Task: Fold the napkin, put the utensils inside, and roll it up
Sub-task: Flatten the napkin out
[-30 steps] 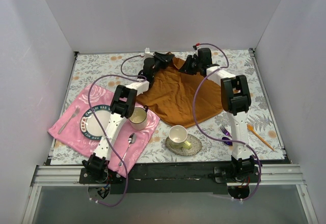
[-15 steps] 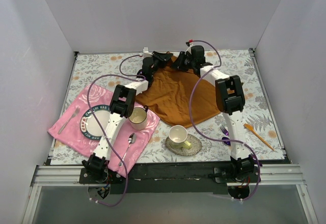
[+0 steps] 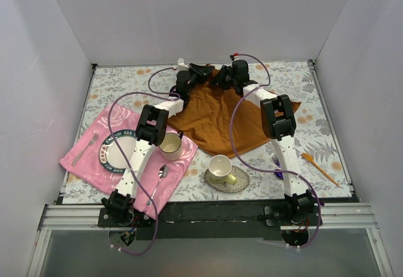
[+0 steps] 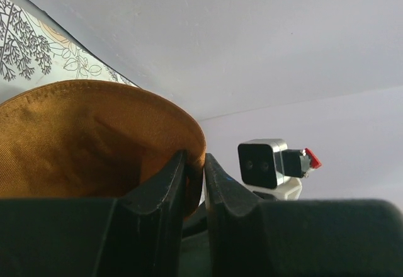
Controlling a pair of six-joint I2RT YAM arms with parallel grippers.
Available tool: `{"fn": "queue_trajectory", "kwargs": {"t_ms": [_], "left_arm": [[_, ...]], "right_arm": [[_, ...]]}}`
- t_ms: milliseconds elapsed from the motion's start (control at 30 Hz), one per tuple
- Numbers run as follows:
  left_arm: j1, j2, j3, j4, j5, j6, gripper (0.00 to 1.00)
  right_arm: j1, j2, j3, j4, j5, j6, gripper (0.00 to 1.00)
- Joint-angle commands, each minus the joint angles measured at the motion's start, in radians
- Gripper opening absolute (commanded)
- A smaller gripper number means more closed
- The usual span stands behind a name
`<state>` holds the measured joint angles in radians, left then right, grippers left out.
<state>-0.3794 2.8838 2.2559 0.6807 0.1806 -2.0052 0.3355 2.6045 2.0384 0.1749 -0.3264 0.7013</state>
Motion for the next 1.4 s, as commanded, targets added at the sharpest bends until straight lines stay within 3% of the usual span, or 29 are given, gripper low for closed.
{"fn": "queue_trajectory", "kwargs": {"t_ms": [0, 200, 267, 300, 333, 367, 433, 633, 767, 867, 1000, 1100, 1267, 1367], "left_arm": [[0.004, -0.121, 0.002, -0.009, 0.014, -0.434, 0.17], [0.004, -0.113, 0.016, -0.016, 0.019, -0.438, 0.17], [0.002, -0.115, 0.024, -0.021, 0.045, -0.435, 0.25], [0.007, -0.119, 0.028, -0.044, 0.06, -0.411, 0.32], [0.008, -0.124, 0.028, -0.058, 0.095, -0.396, 0.65], [0.008, -0.133, 0.03, -0.064, 0.109, -0.368, 0.8], [0.019, -0.181, 0.024, -0.116, 0.146, -0.25, 0.84], [0.069, -0.441, -0.212, -0.271, 0.18, 0.104, 0.85], [0.085, -0.485, -0.194, -0.414, 0.204, 0.242, 0.86], [0.085, -0.462, -0.15, -0.573, 0.24, 0.284, 0.83], [0.083, -0.488, -0.269, -0.518, 0.295, 0.286, 0.77], [0.083, -0.436, -0.26, -0.504, 0.313, 0.275, 0.67], [0.08, -0.36, -0.298, -0.249, 0.206, 0.149, 0.49], [0.08, -0.272, -0.242, -0.142, 0.157, 0.091, 0.42]], "right_arm": [[-0.019, 0.031, 0.098, 0.069, 0.05, 0.04, 0.27], [-0.035, 0.071, 0.123, 0.112, 0.096, 0.099, 0.27], [-0.044, 0.097, 0.179, 0.112, 0.112, 0.11, 0.27], [-0.049, 0.132, 0.21, 0.109, 0.145, 0.119, 0.27], [-0.052, 0.153, 0.283, 0.11, 0.157, 0.119, 0.27], [-0.064, 0.175, 0.327, 0.109, 0.174, 0.112, 0.27], [-0.079, 0.218, 0.382, 0.13, 0.223, 0.098, 0.21], [-0.145, 0.177, 0.399, 0.17, 0.32, 0.026, 0.24], [-0.193, 0.144, 0.417, 0.128, 0.3, -0.02, 0.3], [-0.21, 0.047, 0.336, 0.045, 0.204, -0.096, 0.33], [-0.208, -0.169, 0.127, -0.064, 0.083, -0.218, 0.43], [-0.21, -0.274, -0.074, -0.051, 0.005, -0.212, 0.45], [-0.213, -0.314, -0.289, 0.106, -0.103, -0.099, 0.41], [-0.211, -0.288, -0.303, 0.17, -0.135, -0.036, 0.41]]}}
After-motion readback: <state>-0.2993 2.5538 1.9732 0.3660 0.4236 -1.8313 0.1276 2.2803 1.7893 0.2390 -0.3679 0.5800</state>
